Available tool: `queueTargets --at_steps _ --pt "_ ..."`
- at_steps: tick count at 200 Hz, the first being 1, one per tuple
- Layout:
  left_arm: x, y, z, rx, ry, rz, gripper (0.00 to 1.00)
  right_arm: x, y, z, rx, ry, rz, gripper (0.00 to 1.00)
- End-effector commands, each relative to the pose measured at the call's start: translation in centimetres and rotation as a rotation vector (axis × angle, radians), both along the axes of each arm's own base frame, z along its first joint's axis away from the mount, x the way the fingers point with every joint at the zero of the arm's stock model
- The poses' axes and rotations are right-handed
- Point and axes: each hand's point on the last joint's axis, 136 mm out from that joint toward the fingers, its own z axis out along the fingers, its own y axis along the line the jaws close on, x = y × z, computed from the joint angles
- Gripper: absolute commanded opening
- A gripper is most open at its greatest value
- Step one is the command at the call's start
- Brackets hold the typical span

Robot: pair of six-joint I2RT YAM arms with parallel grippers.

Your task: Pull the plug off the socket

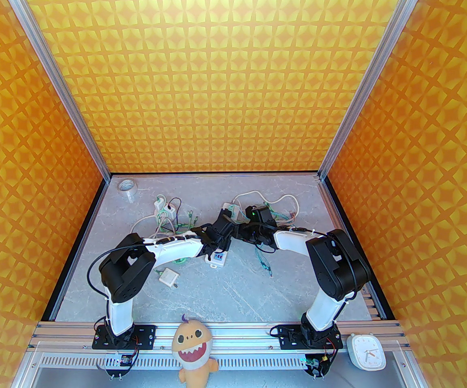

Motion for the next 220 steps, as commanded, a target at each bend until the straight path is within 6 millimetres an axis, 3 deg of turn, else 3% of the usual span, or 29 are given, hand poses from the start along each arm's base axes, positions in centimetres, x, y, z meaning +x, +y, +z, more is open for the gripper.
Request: queueTargets --at_steps 1,40,75,156,220 --pt "-1.1 0.5 1.2 -0.012 0.004 0.005 0.31 0.0 1.1 0.2 0.065 0.003 0.015 0.5" --pt "-1.1 0.2 1.1 -0.021 0.016 0.008 0.31 -0.3 2.3 -0.9 0.091 0.038 0.042 0.5" --pt "-1.0 0.0 1.0 -0.036 0.031 0.026 0.3 -0.5 1.6 -2.9 0.01 0.099 0.024 0.49" --pt "-0.4 -0.4 4.3 -0.195 0.052 0.062 0.25 -0.5 0.4 -3.7 -0.119 0.112 0.007 0.47" --pt "-0.8 -0.7 2.3 0.004 0.026 0.031 0.2 -0.6 0.3 -4.0 -0.15 0.117 0.01 0.47"
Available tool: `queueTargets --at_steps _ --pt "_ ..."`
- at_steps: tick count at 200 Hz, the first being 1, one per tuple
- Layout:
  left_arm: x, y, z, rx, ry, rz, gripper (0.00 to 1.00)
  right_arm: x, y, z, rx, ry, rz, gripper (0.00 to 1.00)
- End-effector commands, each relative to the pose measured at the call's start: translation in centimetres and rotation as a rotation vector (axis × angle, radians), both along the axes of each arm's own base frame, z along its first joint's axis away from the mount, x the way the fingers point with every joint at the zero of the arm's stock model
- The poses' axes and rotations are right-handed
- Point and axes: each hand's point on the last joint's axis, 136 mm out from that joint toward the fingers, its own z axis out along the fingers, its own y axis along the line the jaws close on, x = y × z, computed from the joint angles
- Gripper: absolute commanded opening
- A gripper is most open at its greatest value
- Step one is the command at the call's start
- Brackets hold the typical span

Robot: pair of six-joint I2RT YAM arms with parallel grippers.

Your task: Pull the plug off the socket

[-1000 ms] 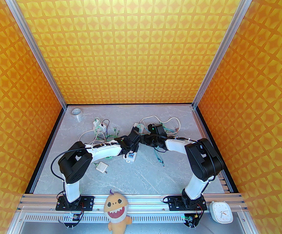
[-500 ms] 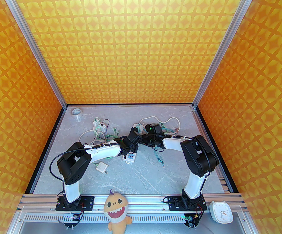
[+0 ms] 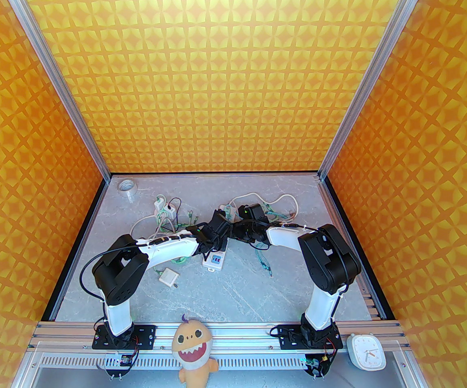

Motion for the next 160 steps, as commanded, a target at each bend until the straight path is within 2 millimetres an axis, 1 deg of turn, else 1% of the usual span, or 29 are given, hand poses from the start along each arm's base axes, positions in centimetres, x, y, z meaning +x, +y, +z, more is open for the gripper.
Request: queueTargets --at_steps 1,25,43,75,110,130,160 --pt "0.1 -1.7 2.2 0.037 -0.065 -0.033 0.2 -0.9 -1.9 -3.2 -0.119 0.072 -0.03 0.47" --pt "0.2 -1.7 2.5 0.132 -0.116 -0.037 0.2 -0.9 -2.0 -3.3 -0.128 0.076 -0.03 0.47" --pt "0.1 -1.8 2.7 0.158 -0.134 -0.04 0.2 -0.9 -1.9 -3.4 -0.13 0.077 -0.028 0.47" --pt "0.1 -1.8 3.1 0.135 -0.144 -0.025 0.19 -0.9 -2.0 -3.4 -0.14 0.075 -0.029 0.47" --pt "0.0 -1.7 4.5 0.089 -0.15 -0.013 0.19 -0.9 -1.9 -3.0 -0.131 0.069 -0.027 0.48" --pt "-0.3 -1.7 5.0 0.069 -0.144 -0.015 0.19 -0.9 -2.0 -1.7 -0.128 0.042 -0.022 0.5" --pt "-0.7 -1.7 5.2 0.054 -0.125 -0.023 0.18 -1.0 -2.6 1.8 -0.122 -0.044 -0.038 0.54"
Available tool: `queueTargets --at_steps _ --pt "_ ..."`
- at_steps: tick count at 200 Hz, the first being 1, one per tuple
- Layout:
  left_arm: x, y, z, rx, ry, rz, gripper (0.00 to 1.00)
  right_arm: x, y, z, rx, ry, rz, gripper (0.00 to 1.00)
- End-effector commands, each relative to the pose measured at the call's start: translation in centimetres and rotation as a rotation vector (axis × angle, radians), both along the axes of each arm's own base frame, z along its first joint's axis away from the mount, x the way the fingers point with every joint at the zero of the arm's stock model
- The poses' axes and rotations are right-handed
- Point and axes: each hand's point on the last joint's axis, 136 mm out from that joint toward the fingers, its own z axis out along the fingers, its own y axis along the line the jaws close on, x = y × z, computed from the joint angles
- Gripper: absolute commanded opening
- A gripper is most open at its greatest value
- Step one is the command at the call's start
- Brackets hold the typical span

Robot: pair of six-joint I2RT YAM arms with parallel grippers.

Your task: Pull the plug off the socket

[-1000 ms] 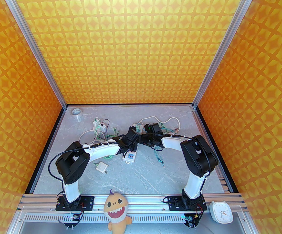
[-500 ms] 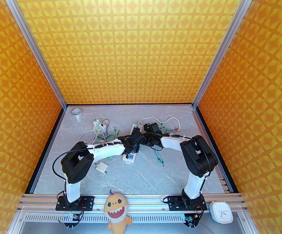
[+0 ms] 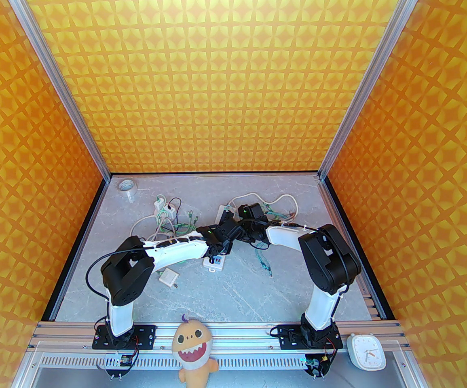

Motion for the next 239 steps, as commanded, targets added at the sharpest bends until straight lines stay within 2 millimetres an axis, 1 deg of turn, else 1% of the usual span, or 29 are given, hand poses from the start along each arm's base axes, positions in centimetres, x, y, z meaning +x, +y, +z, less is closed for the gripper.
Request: queueTargets --at_steps 1,16,34,64,87,102,114,140,147,150,155,167,174,186,203,216,224,235,239 --pt "-0.3 -0.9 3.3 -0.091 -0.026 -0.009 0.18 -0.8 -1.7 1.6 -0.069 -0.038 -0.025 0.54" --pt "-0.7 -0.9 3.7 -0.113 -0.022 -0.013 0.18 -1.2 -1.9 2.8 -0.058 -0.051 -0.03 0.57" --pt "-1.1 -1.0 4.1 -0.152 -0.017 -0.02 0.18 -2.0 -2.5 3.8 -0.064 -0.06 -0.039 0.59" --pt "-1.7 -1.0 4.0 -0.175 -0.001 -0.032 0.17 -3.8 -3.5 5.5 -0.062 -0.098 -0.046 0.64" --pt "-2.1 -0.8 4.5 -0.187 -0.003 -0.039 0.16 -4.9 -4.6 7.2 -0.079 -0.133 -0.058 0.7" --pt "-2.2 -0.6 5.2 -0.197 -0.013 -0.042 0.16 -5.4 -5.1 8.7 -0.082 -0.167 -0.06 0.77" --pt "-2.3 -0.4 5.8 -0.201 -0.023 -0.05 0.16 -6.0 -5.2 9.5 -0.073 -0.182 -0.046 0.78" --pt "-2.6 -0.1 7.2 -0.221 -0.042 -0.055 0.16 -7.0 -5.5 12.5 -0.04 -0.267 -0.045 0.79" --pt "-2.7 0.0 7.5 -0.228 -0.047 -0.056 0.16 -7.2 -5.7 13.7 -0.026 -0.304 -0.045 0.79" --pt "-2.7 0.1 7.7 -0.229 -0.049 -0.056 0.16 -7.4 -5.8 13.9 -0.024 -0.311 -0.048 0.8" --pt "-2.8 0.2 7.9 -0.233 -0.052 -0.056 0.16 -7.6 -6.0 15.0 -0.01 -0.342 -0.052 0.81" --pt "-3.0 0.5 8.5 -0.24 -0.057 -0.056 0.16 -8.2 -6.5 16.9 0.009 -0.398 -0.068 0.86" --pt "-3.1 0.6 8.8 -0.243 -0.059 -0.057 0.16 -8.5 -6.8 17.9 0.016 -0.432 -0.079 0.87" --pt "-3.2 0.8 9.2 -0.246 -0.063 -0.058 0.16 -9.0 -7.6 19.4 0.016 -0.476 -0.109 0.97" --pt "-3.4 1.0 10.1 -0.255 -0.071 -0.062 0.16 -9.5 -8.5 21.3 0.01 -0.523 -0.133 0.98" --pt "-3.5 1.2 10.8 -0.265 -0.083 -0.066 0.16 -9.7 -9.1 22.1 -0.004 -0.539 -0.156 0.98" --pt "-3.6 1.2 11.0 -0.268 -0.087 -0.069 0.16 -9.7 -9.0 22.6 0.0 -0.549 -0.149 0.98" --pt "-3.4 1.1 11.3 -0.268 -0.094 -0.073 0.16 -9.6 -8.7 22.3 -0.003 -0.535 -0.131 0.98" --pt "-3.5 1.1 11.4 -0.268 -0.093 -0.075 0.16 -9.5 -8.6 21.9 -0.008 -0.518 -0.127 0.99"
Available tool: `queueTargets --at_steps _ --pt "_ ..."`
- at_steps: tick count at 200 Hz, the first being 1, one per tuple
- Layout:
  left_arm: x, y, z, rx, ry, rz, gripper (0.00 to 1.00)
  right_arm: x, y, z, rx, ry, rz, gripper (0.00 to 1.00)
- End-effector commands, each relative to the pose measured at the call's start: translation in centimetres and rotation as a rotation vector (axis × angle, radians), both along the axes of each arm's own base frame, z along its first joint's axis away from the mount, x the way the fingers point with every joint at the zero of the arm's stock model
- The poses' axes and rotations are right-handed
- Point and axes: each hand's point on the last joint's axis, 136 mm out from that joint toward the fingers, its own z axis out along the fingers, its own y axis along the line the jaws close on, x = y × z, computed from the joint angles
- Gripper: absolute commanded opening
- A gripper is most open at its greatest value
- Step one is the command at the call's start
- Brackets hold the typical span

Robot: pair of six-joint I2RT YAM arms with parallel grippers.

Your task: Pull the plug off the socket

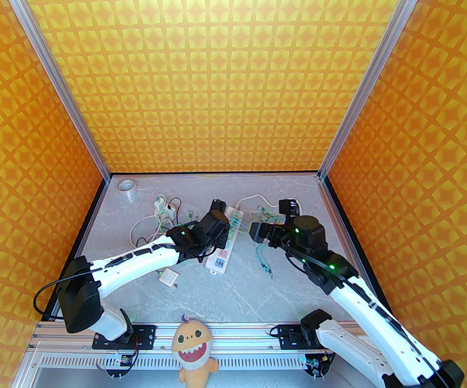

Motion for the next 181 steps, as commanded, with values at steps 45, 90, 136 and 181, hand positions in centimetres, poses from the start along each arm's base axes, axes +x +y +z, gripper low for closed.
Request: queueTargets --at_steps 45,90,136,181 --pt "-0.9 -0.3 0.6 0.002 0.006 -0.04 0.15 0.9 2.0 -3.1 -0.025 0.102 0.084 0.99" --pt "-0.8 -0.5 -0.3 0.017 0.013 -0.042 0.15 -0.3 5.7 -4.4 0.083 0.169 0.283 0.92" --pt "-0.7 -0.5 -0.8 0.027 0.025 -0.038 0.14 -1.6 6.8 -2.1 0.103 0.113 0.363 0.82" --pt "-1.8 1.0 0.8 0.011 0.01 -0.039 0.14 -1.8 5.0 2.3 0.094 0.002 0.283 0.85"
